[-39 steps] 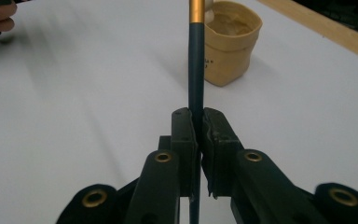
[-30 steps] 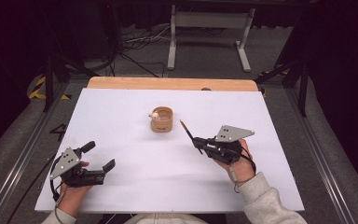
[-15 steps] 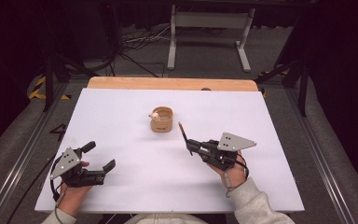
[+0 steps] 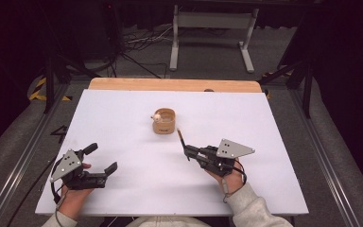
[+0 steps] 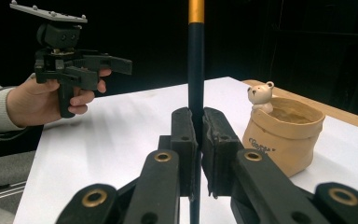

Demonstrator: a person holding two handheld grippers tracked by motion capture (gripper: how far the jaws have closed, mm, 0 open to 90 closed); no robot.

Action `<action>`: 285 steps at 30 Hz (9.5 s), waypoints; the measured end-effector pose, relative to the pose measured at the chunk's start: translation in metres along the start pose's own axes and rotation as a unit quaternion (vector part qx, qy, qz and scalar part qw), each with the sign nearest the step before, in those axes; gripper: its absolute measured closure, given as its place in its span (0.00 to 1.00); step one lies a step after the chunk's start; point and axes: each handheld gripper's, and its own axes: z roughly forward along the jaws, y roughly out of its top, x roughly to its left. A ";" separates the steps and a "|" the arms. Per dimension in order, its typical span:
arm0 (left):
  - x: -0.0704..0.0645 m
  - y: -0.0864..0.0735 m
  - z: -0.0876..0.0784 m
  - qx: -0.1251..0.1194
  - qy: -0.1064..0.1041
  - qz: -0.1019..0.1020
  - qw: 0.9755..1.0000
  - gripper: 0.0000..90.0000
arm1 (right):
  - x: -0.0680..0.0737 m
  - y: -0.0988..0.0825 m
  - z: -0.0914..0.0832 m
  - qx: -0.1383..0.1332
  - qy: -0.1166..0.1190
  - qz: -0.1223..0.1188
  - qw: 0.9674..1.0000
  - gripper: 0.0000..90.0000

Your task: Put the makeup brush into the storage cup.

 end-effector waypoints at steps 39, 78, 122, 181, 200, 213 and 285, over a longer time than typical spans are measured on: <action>-0.035 0.061 0.045 -0.004 -0.105 0.035 0.994 0.00 | 0.001 0.000 0.004 0.010 -0.002 -0.010 1.000 0.93; -0.079 0.093 0.111 -0.001 -0.211 0.026 0.977 0.00 | 0.002 -0.001 0.006 0.022 -0.005 -0.021 1.000 0.93; -0.087 0.088 0.130 0.021 -0.226 0.005 0.974 0.91 | 0.006 -0.001 0.006 0.024 -0.003 -0.030 0.999 0.93; -0.038 0.151 0.150 0.013 -0.075 0.024 0.997 0.91 | -0.002 -0.002 -0.026 0.006 -0.042 0.007 0.999 0.00; -0.033 0.155 0.167 0.014 -0.021 0.011 1.000 0.91 | -0.003 -0.002 -0.029 -0.003 -0.046 0.014 0.999 0.00; -0.026 0.152 0.175 0.021 0.014 0.003 1.000 0.91 | -0.003 -0.001 -0.028 -0.004 -0.045 0.013 0.999 0.00; -0.002 0.132 0.114 -0.012 -0.035 0.007 0.999 0.10 | -0.027 0.008 -0.041 -0.017 -0.065 0.026 0.997 0.00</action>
